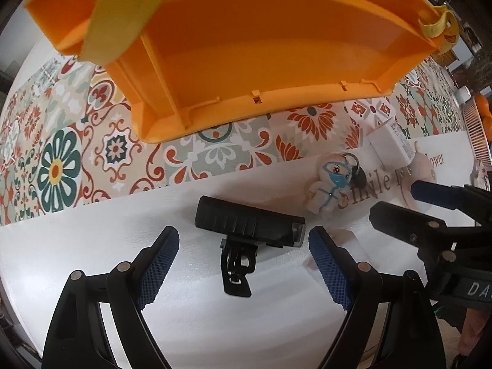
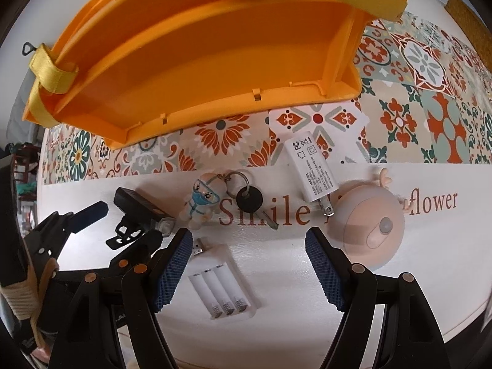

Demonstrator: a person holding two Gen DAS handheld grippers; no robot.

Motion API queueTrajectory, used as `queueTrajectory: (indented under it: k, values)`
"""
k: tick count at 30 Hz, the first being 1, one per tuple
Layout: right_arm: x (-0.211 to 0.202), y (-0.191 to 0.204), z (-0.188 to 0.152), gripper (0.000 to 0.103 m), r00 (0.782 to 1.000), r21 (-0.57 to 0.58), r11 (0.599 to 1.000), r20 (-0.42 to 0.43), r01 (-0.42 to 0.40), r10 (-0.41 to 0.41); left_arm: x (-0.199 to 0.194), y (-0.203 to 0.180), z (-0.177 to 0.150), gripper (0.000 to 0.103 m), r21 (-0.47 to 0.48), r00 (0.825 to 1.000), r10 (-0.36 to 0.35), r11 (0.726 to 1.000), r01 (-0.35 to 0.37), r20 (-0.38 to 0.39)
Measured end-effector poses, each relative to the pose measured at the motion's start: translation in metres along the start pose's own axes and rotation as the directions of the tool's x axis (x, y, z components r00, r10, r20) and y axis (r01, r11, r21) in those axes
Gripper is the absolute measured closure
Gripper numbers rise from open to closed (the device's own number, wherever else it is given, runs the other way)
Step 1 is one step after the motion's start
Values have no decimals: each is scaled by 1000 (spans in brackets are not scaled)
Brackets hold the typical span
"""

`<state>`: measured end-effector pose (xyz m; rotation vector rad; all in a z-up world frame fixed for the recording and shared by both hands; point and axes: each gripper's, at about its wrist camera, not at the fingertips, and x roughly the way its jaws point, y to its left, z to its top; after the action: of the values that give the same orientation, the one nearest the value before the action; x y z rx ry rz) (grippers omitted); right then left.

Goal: Organize rigid objects
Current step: 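Grasp the black bike light with the left gripper while the right grasps the figure keychain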

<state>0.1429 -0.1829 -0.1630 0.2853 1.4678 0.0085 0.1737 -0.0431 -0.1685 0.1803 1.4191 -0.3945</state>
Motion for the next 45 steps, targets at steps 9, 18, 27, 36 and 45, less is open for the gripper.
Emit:
queueTrajectory:
  k: [9,18,27,36,45]
  values:
    - [8,-3,1,27,1000,7,1000,-23,3,-2,16,0,-7,17,-3,1000,-5,1000,5,-21]
    - [14,-3,1,27,1000,13,1000,-30,2,-2,18,-12,-8,30,10,999,26,1000,-26,21]
    - [11,5,4,27,1000,-7,1000,2,-16,16,7,14,-19,30,-89,998,43,995,-38,52]
    - [18,30,15,30,997,-85,996,70,-19,25,-11,33,-20,30,-144,991,90,987,-75,99]
    - [41,47,24,46,996,-123,992,92,8,3,-12,48,-17,30,-158,992,90,985,-75,92]
